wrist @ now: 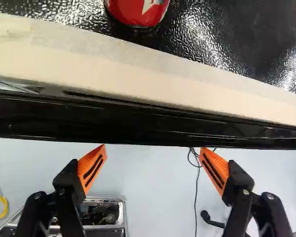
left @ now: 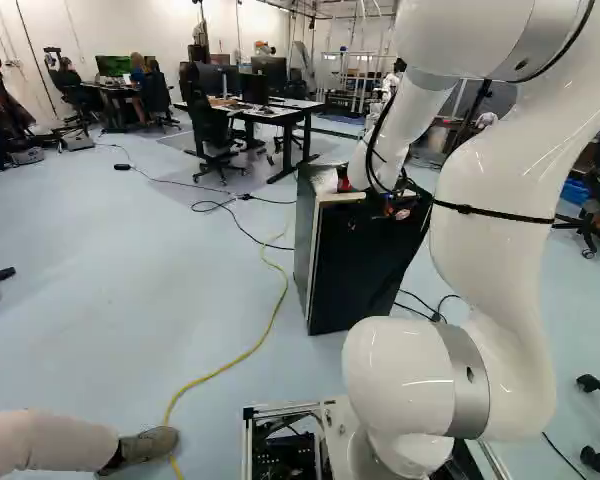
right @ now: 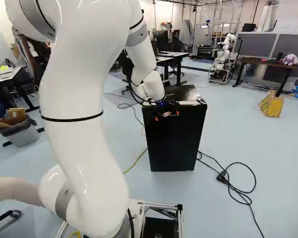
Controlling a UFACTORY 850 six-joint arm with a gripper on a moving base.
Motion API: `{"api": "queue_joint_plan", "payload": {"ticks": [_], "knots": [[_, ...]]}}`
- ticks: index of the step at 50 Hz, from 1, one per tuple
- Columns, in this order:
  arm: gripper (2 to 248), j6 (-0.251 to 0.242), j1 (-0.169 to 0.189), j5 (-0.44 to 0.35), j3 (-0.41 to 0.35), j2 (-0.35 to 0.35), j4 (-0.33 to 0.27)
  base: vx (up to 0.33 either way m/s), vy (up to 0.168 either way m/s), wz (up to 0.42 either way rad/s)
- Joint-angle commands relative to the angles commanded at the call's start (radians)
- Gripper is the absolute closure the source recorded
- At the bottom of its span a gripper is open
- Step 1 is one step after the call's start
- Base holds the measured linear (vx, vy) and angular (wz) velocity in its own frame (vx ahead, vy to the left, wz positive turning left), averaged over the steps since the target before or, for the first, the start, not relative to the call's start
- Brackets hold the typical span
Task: Grab a drink from the fridge
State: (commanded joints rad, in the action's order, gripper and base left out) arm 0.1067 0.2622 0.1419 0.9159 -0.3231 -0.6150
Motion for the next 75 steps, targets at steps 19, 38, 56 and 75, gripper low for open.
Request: {"api": "queue_joint_plan", "payload": {"ticks": [19,38,56,75], "knots": [[3,0.0,0.0,-0.002,0.001,0.0,0.0,0.0,0.0,0.0],[3,0.0,0.0,-0.031,0.001,0.0,0.0,0.0,0.0,0.0],[3,0.0,0.001,-0.035,-0.005,0.004,0.0,0.0,0.0,0.0],[3,0.0,0.003,0.004,-0.092,0.074,0.026,0.0,0.0,0.0]]}}
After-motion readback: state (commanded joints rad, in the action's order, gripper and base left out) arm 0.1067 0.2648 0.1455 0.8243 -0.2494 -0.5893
